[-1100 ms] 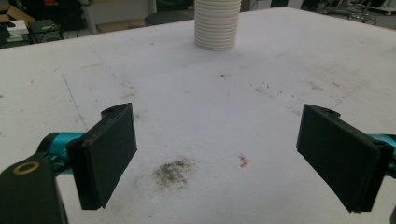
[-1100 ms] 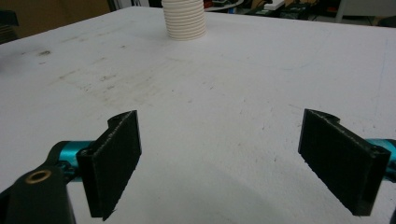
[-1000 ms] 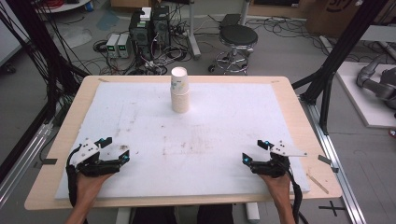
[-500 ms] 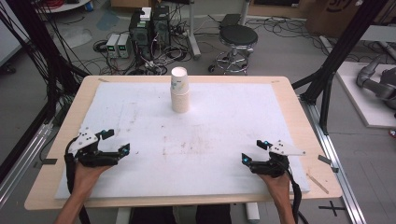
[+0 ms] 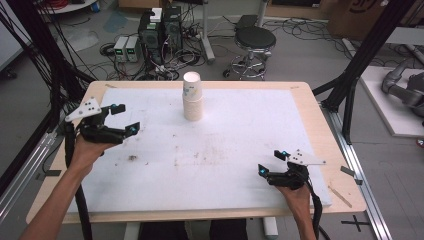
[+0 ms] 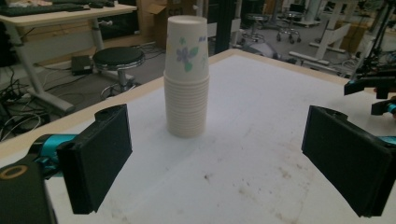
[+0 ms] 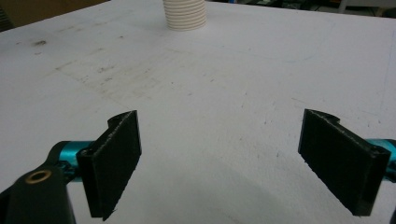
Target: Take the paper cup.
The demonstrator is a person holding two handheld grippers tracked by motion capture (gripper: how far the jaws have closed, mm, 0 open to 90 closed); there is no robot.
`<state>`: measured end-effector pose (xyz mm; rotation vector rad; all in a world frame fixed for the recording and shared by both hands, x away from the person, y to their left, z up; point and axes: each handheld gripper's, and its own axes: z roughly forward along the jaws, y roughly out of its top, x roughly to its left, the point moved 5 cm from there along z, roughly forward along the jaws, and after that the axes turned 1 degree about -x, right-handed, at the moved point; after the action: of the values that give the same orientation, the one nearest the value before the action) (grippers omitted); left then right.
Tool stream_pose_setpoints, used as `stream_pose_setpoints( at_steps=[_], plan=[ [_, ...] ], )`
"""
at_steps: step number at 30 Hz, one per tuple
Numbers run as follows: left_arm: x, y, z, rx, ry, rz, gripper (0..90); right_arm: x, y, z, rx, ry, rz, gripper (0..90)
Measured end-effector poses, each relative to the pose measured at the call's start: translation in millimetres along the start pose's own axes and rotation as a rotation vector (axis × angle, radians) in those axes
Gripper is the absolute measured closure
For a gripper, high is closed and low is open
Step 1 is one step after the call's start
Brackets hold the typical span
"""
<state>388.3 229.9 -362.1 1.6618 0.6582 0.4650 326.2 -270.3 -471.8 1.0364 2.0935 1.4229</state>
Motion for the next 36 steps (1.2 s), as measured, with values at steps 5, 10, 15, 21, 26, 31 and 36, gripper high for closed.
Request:
stream_pose_setpoints(
  at_steps=[5,10,15,21,26,31,36],
  plan=[
    [14.2,30.4,21.0,0.022,-0.057,0.027,8.3,-0.1,0.0,0.0,0.001,0.002,0.001,13.1],
    [25.8,52.9,43.2,0.067,-0.107,0.045,8.3,-0.3,0.0,0.1,0.002,0.004,0.002,13.2],
    [33.8,74.4,65.9,0.107,-0.148,0.059,8.3,0.0,0.0,-0.1,-0.002,0.003,-0.002,13.2],
    [39.0,92.6,95.2,0.143,-0.170,0.061,8.4,-0.4,0.0,-0.3,0.001,0.010,0.012,13.1],
    [39.4,104.5,118.7,0.174,-0.209,0.079,8.4,-0.8,0.2,-0.6,-0.007,0.011,0.008,13.2],
    [40.8,110.7,140.2,0.202,-0.231,0.089,8.3,0.1,0.0,-0.3,0.001,0.017,0.008,13.2],
    [41.4,111.6,162.4,0.252,-0.236,0.097,8.3,-1.1,0.0,0.5,0.003,0.022,0.016,13.2]
  ],
)
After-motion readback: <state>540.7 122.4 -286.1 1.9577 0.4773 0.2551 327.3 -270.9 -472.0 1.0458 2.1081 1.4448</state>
